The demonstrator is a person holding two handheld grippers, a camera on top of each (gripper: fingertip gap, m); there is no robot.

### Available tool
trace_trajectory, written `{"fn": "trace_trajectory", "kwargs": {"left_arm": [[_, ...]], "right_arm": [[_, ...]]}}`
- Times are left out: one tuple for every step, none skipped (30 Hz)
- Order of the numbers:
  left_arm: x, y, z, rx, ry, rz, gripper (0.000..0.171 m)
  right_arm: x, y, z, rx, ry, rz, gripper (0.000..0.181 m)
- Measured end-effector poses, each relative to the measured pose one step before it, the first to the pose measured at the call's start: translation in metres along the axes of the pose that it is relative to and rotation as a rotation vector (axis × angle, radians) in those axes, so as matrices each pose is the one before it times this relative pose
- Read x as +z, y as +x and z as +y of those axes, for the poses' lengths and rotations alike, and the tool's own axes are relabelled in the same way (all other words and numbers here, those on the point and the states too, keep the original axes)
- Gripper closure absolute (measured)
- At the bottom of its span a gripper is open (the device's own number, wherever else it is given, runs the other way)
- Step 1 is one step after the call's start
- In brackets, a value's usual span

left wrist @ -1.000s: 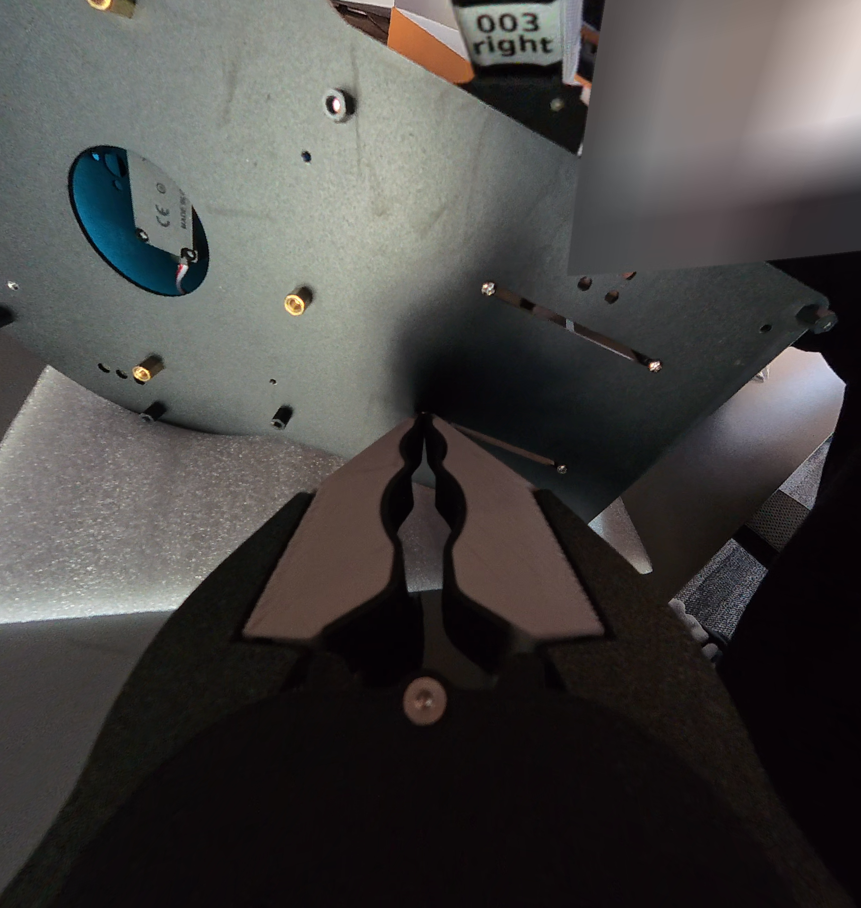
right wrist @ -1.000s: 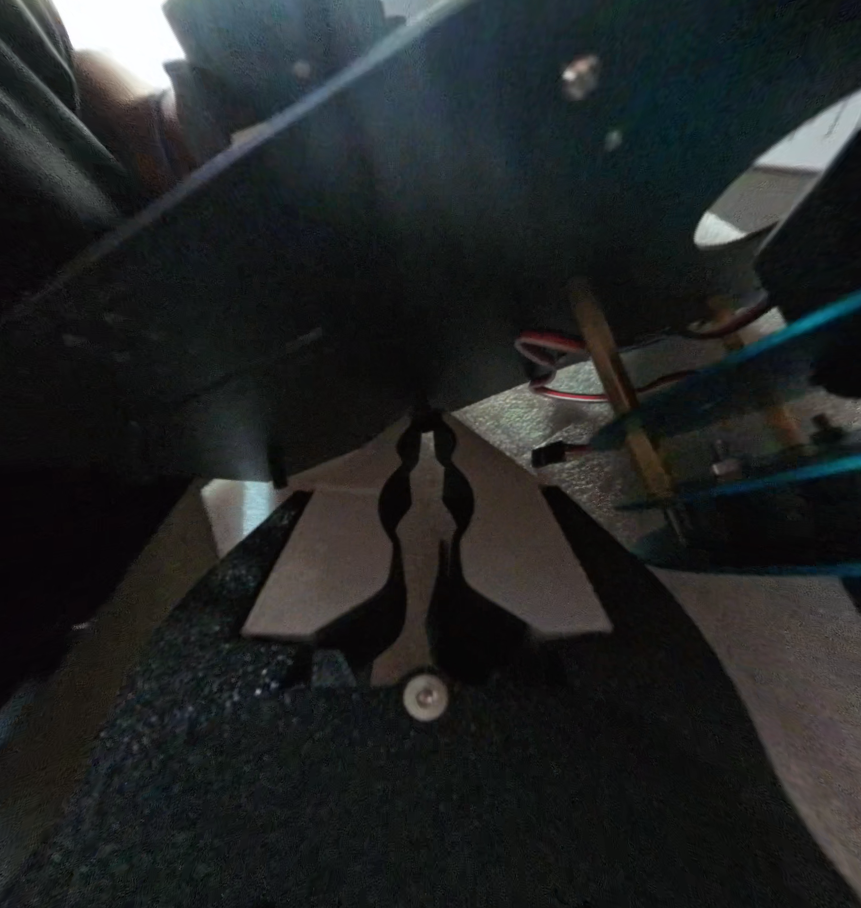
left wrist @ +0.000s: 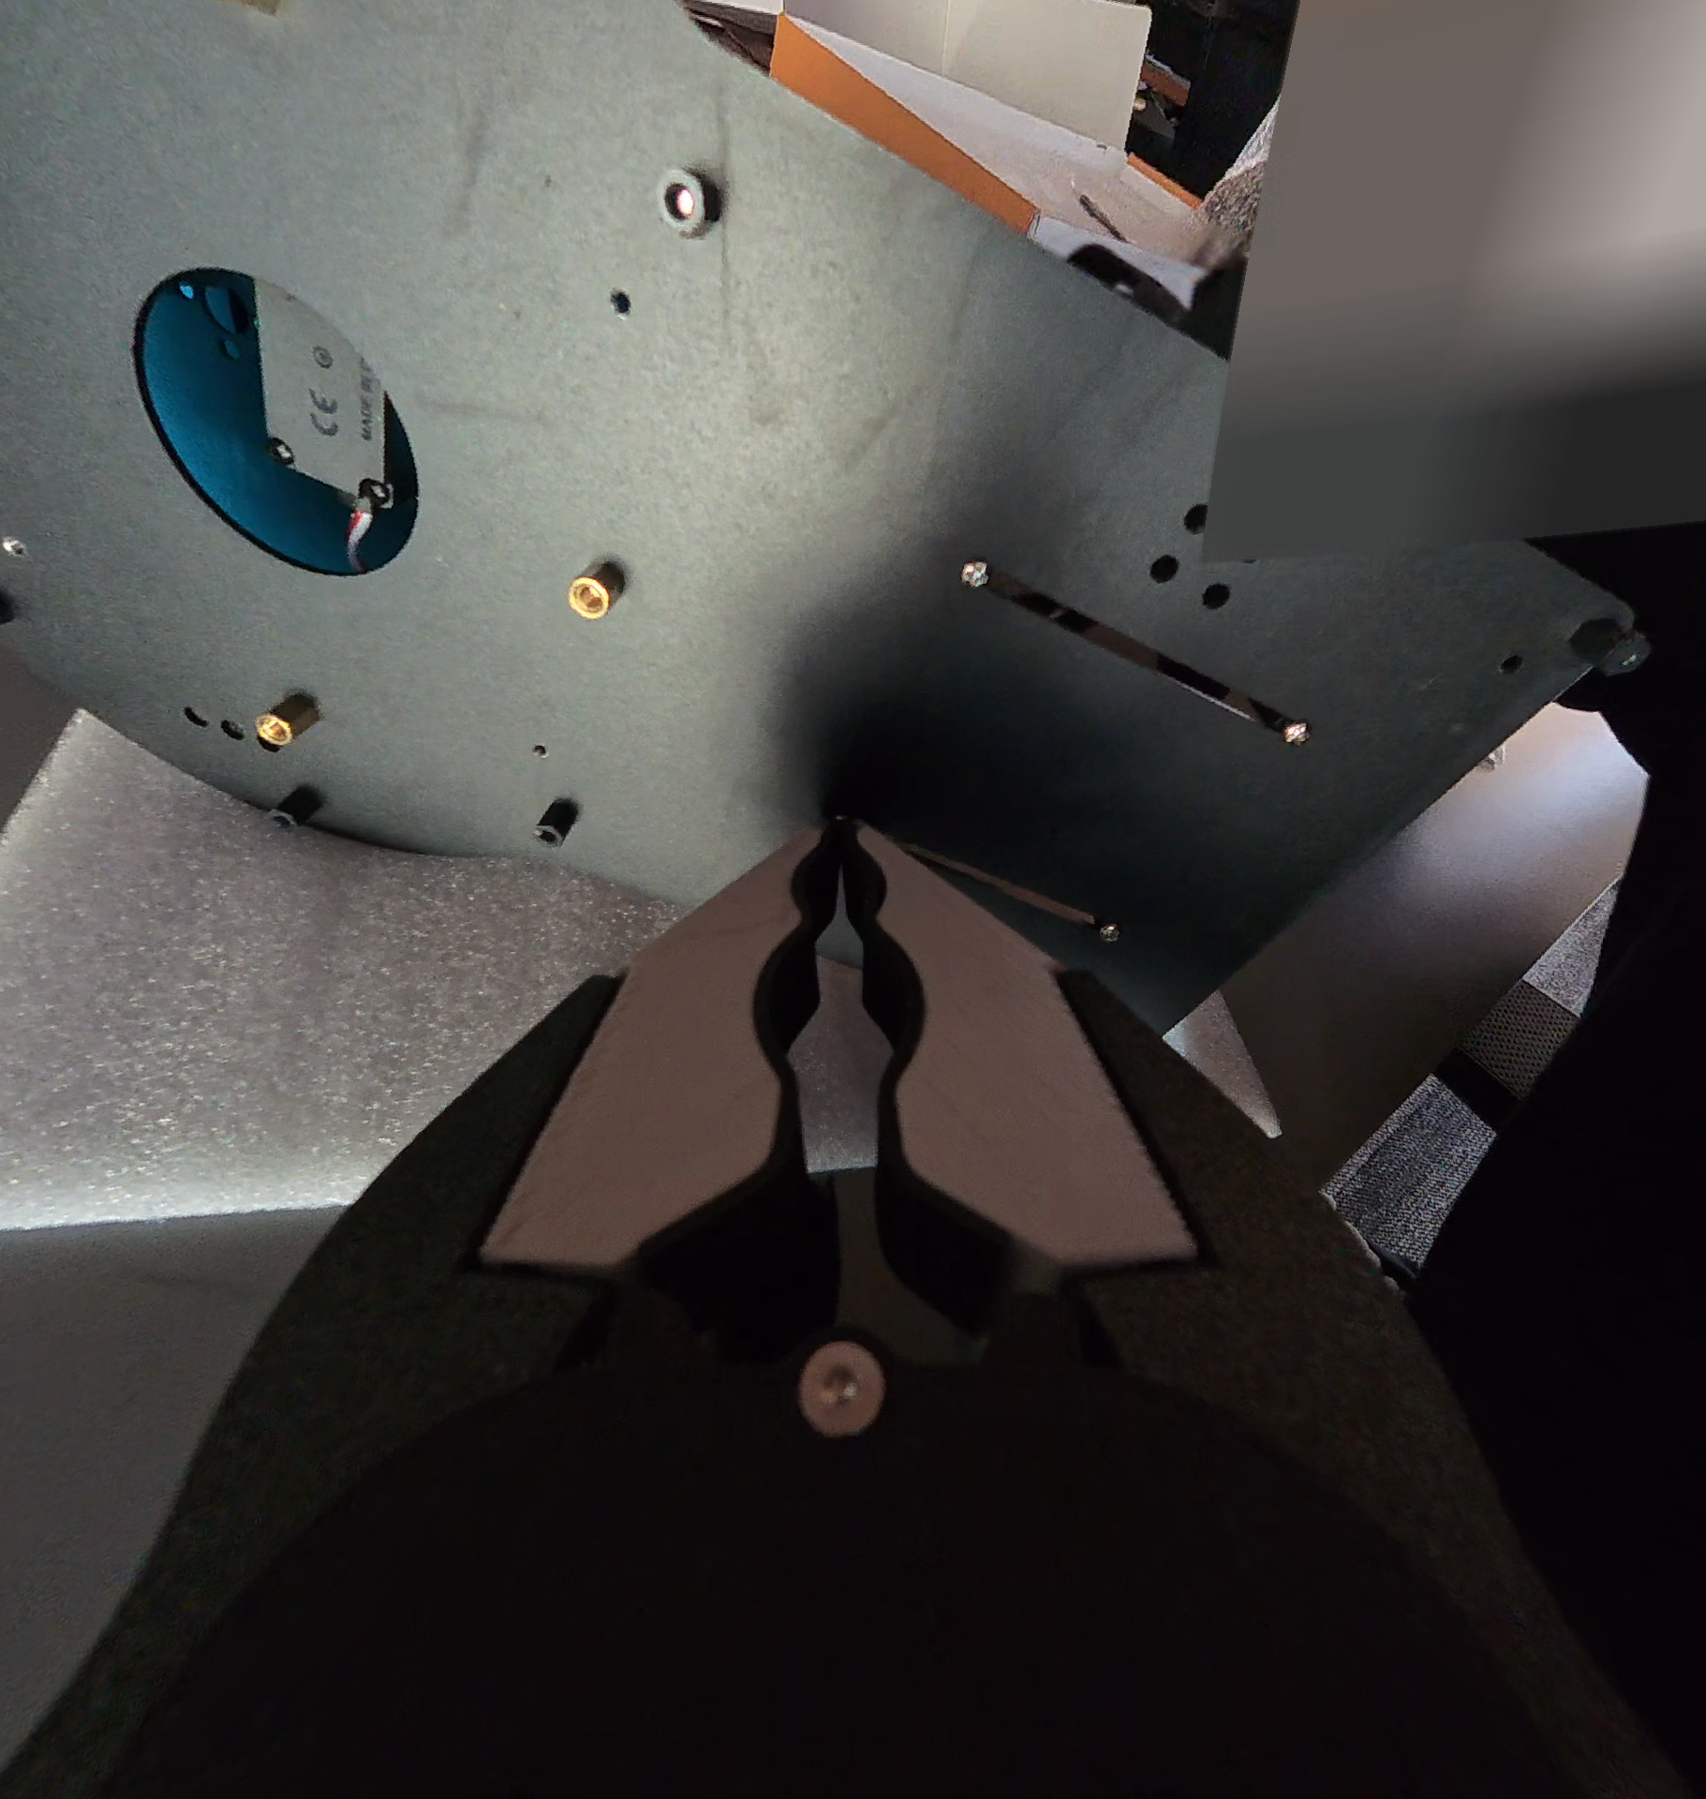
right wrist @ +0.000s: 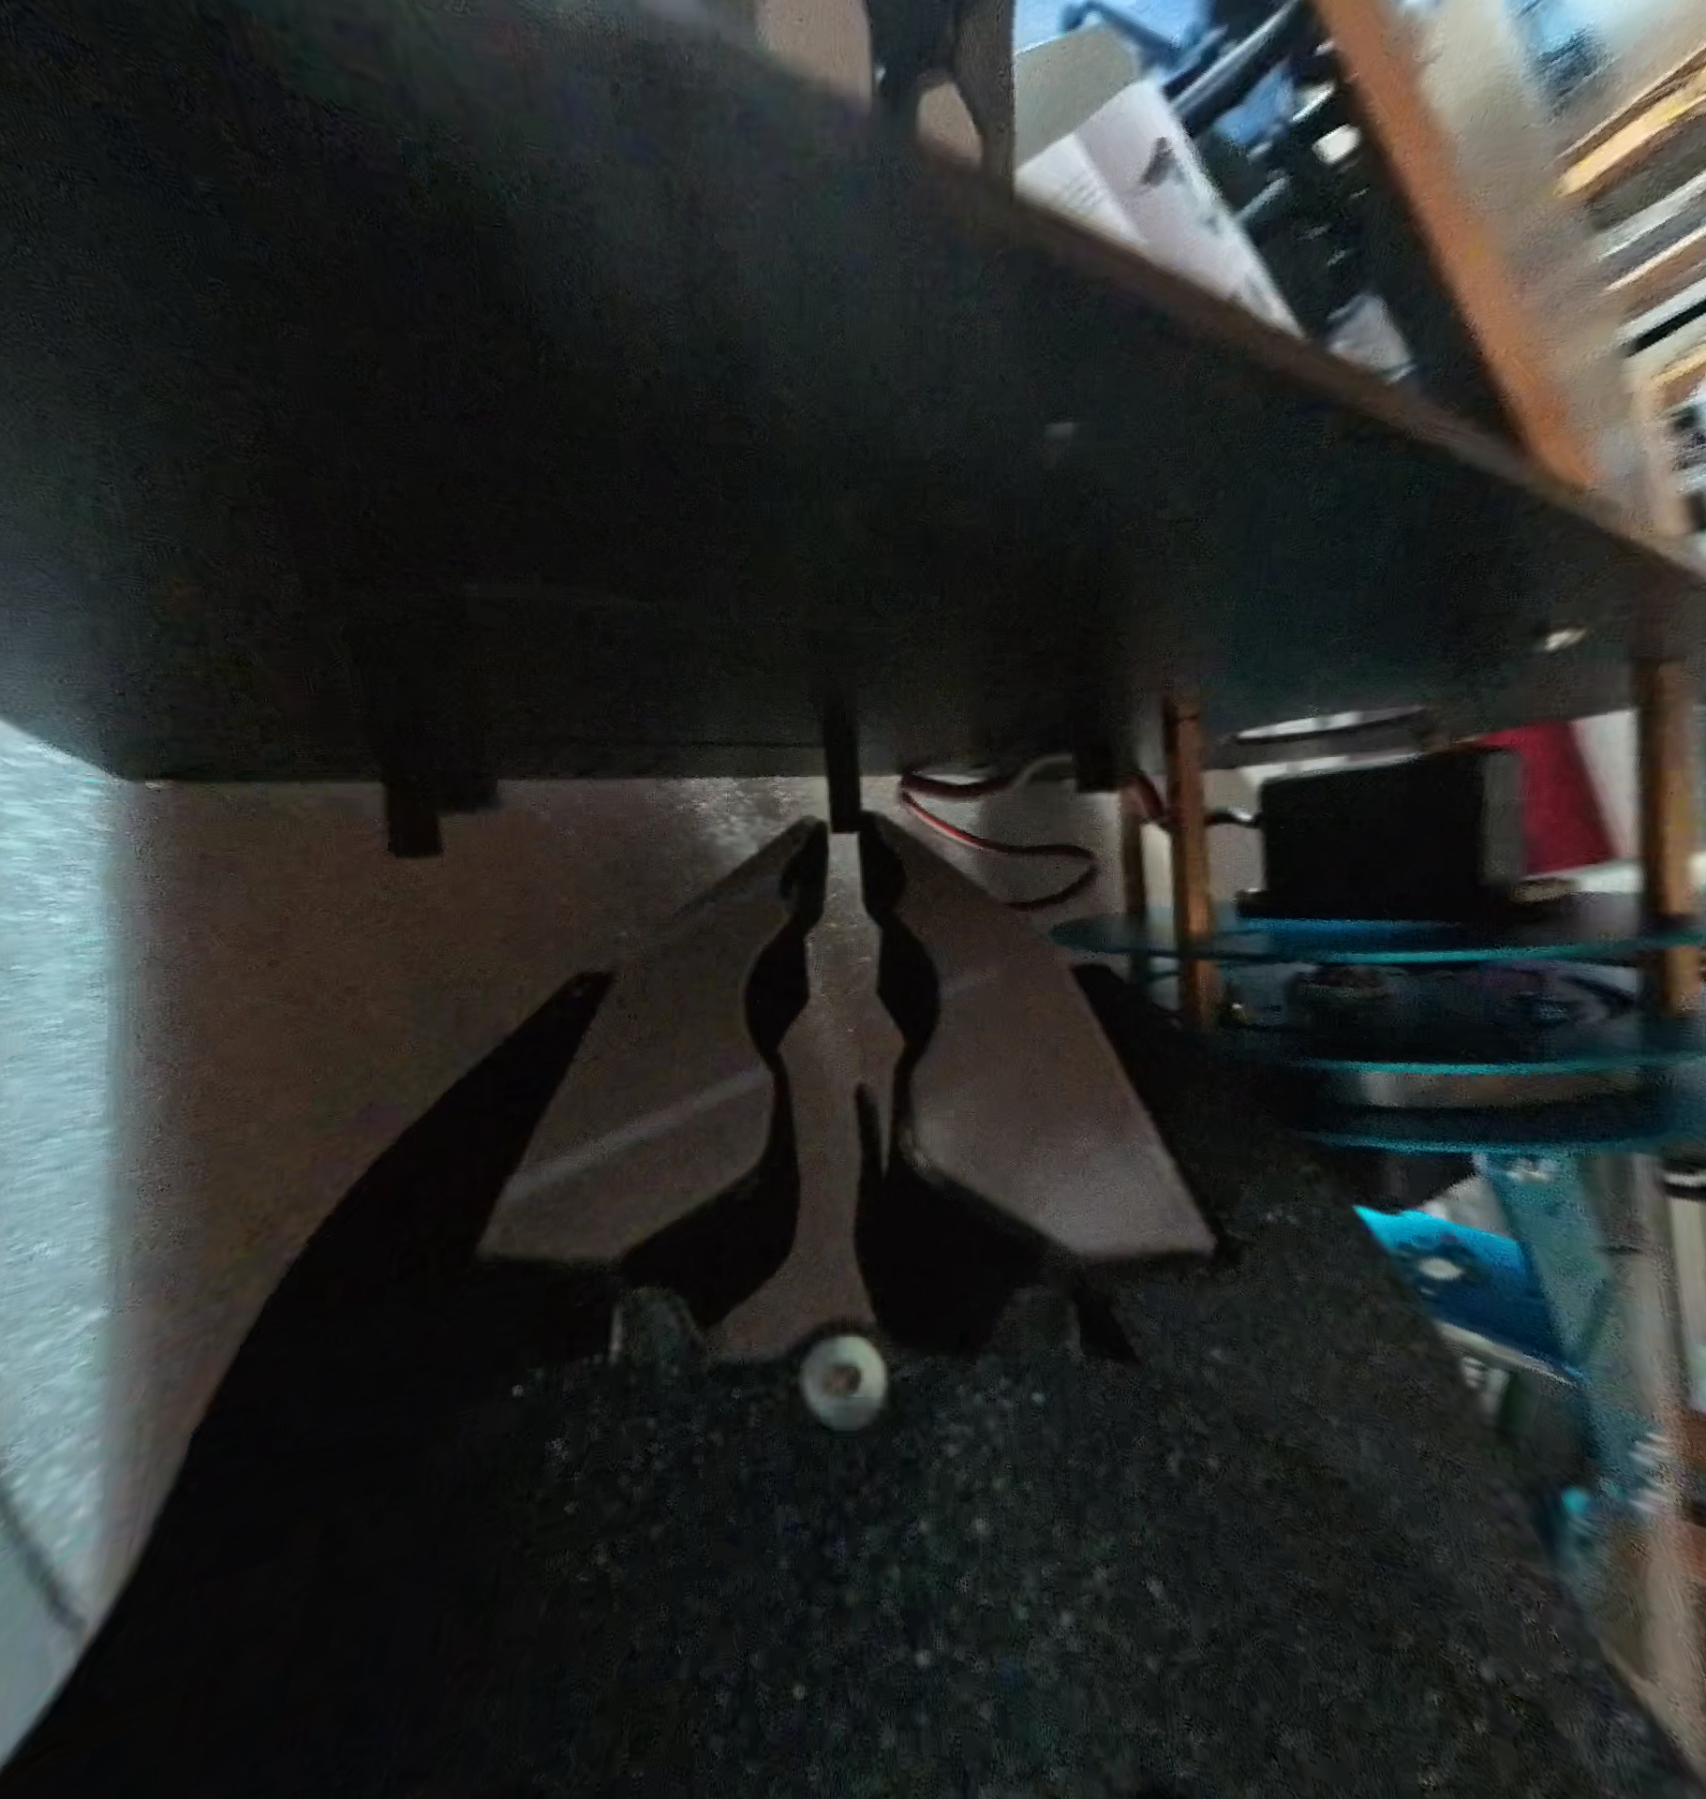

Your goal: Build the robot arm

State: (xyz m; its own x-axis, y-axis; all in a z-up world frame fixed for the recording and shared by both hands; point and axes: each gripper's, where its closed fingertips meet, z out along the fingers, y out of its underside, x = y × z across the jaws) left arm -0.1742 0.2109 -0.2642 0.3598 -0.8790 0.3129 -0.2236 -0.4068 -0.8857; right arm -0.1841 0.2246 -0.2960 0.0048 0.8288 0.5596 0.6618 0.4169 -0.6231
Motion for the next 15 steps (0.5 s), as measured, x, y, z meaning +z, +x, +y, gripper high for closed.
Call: {"fn": "trace_trajectory", "kwargs": {"left_arm": [[0.00005, 0.00002, 0.00004, -0.0018, 0.00174, -0.0013, 0.171], [-0.00009, 0.00004, 0.00001, -0.002, 0.00118, -0.0006, 0.171], [0.00005, -0.00004, 0.00007, -0.0013, -0.00015, -0.0001, 0.171], [0.00005, 0.00009, -0.00009, -0.0002, -0.00124, 0.0002, 0.171], [-0.00003, -0.00006, -0.00009, 0.0012, -0.00188, -0.0004, 0.171], [-0.00003, -0.00011, -0.0001, 0.0019, -0.00121, -0.0017, 0.171], [0.00001, 0.00001, -0.00005, 0.0019, -0.00006, -0.0024, 0.171], [0.00006, 0.00003, 0.0, 0.0015, 0.00019, -0.0023, 0.171], [-0.00011, -0.00005, 0.00005, 0.0009, -0.00071, -0.0007, 0.171], [-0.00003, -0.00009, -0.00008, -0.0006, 0.00018, 0.0006, 0.171], [0.00014, 0.00005, 0.00006, -0.0007, 0.00024, 0.0017, 0.171], [0.00003, 0.00004, -0.00001, -0.0008, -0.00029, 0.0028, 0.171], [0.00007, 0.00007, -0.0001, -0.0017, 0.00002, 0.0033, 0.171], [0.00003, -0.00004, -0.00002, -0.0022, -0.00003, 0.0033, 0.171], [0.00004, -0.00001, -0.00005, -0.0011, -0.00006, 0.0023, 0.171]], "right_arm": [[0.00064, 0.00277, 0.0, -0.0576, -0.0039, 0.0555, 0.178], [-0.00013, 0.00118, -0.00002, -0.0346, -0.0031, 0.0278, 0.178], [0.00009, -0.00006, 0.00061, 0.0142, -0.0045, -0.0152, 0.179], [-0.00028, -0.00274, 0.00019, 0.078, -0.0013, -0.0699, 0.179], [0.00006, -0.0043, -0.00004, 0.1347, 0.0042, -0.1151, 0.179], [0.00025, -0.00526, -0.00025, 0.1802, 0.0096, -0.1428, 0.179], [0.00024, -0.00506, -0.00053, 0.1692, 0.0163, -0.1335, 0.179], [-0.00001, -0.00357, 0.00005, 0.1151, 0.0143, -0.0979, 0.18], [0.0007, -0.00132, 0.00069, 0.0441, 0.0058, -0.0399, 0.179], [-0.00018, -0.00058, -0.00003, 0.0171, -0.004, -0.0066, 0.179], [-0.00013, 0.00076, 0.00032, -0.0209, -0.0048, 0.0211, 0.179], [-0.00095, 0.00121, 0.00025, -0.0554, -0.0025, 0.0399, 0.178], [-0.00132, 0.00209, 0.00128, -0.0776, -0.0068, 0.0529, 0.178], [-0.0018, 0.0007, 0.00159, -0.1027, -0.0159, 0.0549, 0.169], [-0.00127, -0.00123, 0.00197, -0.122, -0.0168, 0.0573, 0.165]]}}
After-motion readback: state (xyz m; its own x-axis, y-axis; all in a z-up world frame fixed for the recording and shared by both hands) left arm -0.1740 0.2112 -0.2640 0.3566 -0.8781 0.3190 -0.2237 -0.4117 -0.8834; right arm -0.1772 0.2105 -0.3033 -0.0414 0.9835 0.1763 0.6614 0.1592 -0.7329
